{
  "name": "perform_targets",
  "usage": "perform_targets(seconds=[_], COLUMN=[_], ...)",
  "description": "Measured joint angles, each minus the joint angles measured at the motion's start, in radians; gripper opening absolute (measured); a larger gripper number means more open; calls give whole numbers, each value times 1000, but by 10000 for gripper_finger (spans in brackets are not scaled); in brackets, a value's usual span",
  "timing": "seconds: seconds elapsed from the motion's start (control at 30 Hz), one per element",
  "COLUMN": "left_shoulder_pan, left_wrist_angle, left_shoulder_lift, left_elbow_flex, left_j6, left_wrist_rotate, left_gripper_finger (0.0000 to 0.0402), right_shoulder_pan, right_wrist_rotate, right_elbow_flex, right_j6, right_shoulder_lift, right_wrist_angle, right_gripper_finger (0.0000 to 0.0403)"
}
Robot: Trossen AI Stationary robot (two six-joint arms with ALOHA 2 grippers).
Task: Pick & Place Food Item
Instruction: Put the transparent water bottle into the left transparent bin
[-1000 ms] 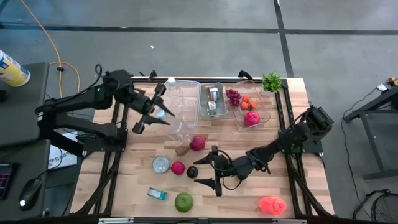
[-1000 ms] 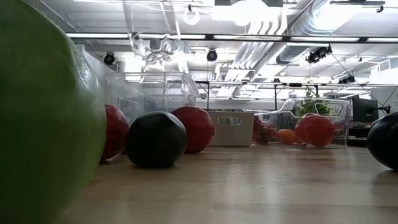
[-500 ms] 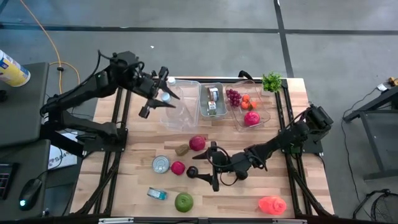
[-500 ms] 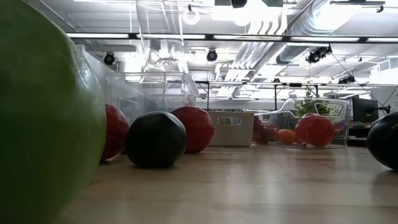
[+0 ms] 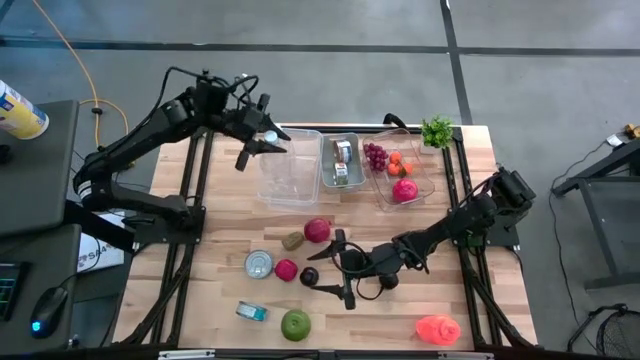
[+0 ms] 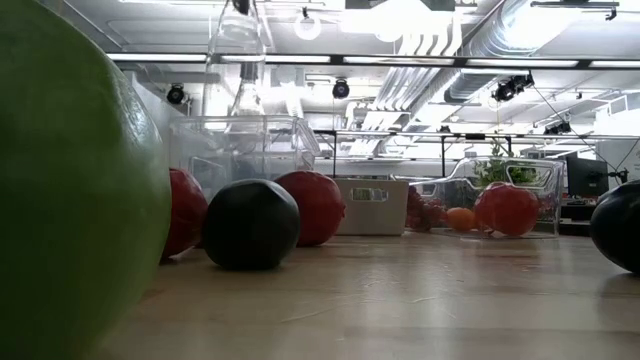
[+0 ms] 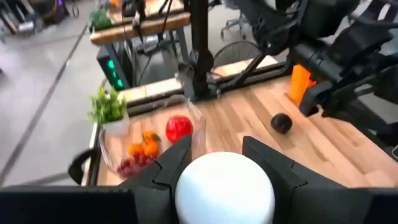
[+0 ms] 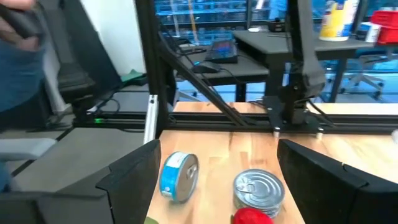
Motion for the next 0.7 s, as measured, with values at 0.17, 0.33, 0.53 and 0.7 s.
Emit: perform_targets(seconds=[0.17, 0.33, 0.53, 0.7], left_shoulder_pan=[19, 34, 36, 35], left_wrist_angle=[-12, -19, -29, -34], left_shoulder_lift=[41, 83, 111, 111], left_elbow_flex=[0, 0, 0, 0], left_j6=[-99, -92, -53, -49], left_wrist_rotate=[-15, -60, -54, -55], left_gripper_finger=[129, 129, 129, 129], right_shoulder_pan=[-12, -29, -47, -51], right_wrist_rotate=[-61, -85, -86, -86], right_elbow_flex=[0, 0, 0, 0], right_j6=[-1, -1, 4, 7], right_shoulder_lift=[0, 0, 0, 0], right_wrist_angle=[0, -5, -34, -55], right_gripper_finger=[311, 311, 311, 311])
